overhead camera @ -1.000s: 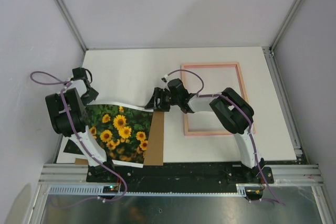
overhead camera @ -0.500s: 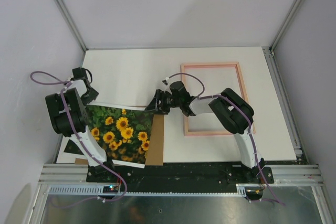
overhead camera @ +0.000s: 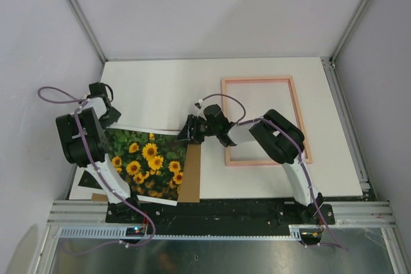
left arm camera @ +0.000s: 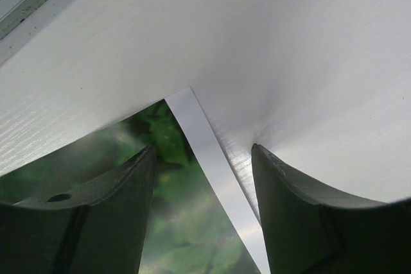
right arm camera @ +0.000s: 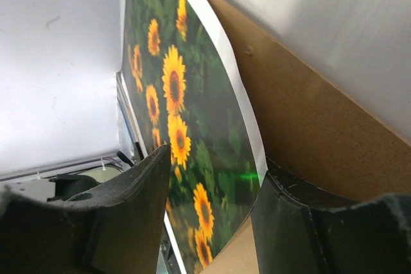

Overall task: Put the photo into the frame
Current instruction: Pick up the photo from the backboard.

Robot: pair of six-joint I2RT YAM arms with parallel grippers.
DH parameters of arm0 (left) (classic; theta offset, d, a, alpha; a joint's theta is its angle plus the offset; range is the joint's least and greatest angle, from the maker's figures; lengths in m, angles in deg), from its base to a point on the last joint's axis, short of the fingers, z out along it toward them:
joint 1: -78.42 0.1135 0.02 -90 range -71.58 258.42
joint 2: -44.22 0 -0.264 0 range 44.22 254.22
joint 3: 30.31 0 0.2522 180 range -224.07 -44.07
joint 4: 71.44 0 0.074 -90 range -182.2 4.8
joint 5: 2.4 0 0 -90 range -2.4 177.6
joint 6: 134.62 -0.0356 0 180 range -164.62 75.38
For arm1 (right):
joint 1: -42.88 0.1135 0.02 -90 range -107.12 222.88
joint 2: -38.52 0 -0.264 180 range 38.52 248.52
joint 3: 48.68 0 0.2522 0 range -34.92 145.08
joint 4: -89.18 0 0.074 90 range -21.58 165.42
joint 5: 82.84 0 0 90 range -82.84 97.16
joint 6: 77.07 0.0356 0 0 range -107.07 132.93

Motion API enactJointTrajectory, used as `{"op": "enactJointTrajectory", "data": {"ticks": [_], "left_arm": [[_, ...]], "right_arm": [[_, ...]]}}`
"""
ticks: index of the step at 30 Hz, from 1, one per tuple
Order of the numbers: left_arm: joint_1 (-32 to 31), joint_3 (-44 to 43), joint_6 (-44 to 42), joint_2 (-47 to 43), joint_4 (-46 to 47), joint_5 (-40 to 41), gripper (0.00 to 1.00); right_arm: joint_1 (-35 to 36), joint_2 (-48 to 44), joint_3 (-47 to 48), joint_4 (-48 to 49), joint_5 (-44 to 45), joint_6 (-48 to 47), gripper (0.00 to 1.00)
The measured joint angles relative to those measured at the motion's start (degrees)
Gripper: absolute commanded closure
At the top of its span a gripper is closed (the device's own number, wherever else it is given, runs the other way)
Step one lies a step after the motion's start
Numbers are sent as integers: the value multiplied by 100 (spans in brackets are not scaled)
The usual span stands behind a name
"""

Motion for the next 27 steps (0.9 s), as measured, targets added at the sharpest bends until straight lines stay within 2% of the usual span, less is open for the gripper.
{"op": "enactJointTrajectory", "data": {"ticks": [4, 7, 10, 14, 16, 22, 27], "left_arm": [[-11, 0, -15, -2, 2, -11, 36], [-15, 0, -22, -4, 2, -20, 36], [-22, 2, -61, -17, -2, -90, 35], [-48, 4, -59, -70, -24, -299, 33], [-79, 24, -52, -133, -52, -463, 32], [-157, 70, 39, -599, -260, -916, 29], [-166, 70, 173, -1215, -374, -1261, 25]], "right_arm": [[70, 127, 33, 26, 31, 2, 50], [125, 138, 83, 4, 129, -48, 57], [179, 153, 98, -59, 208, -90, 70], [219, 153, 136, -190, 332, -203, 92], [234, 153, 184, -286, 396, -280, 98], [245, -37, 240, -824, 748, -625, 100], [245, -820, 240, -1495, 1180, -1097, 100]]}}
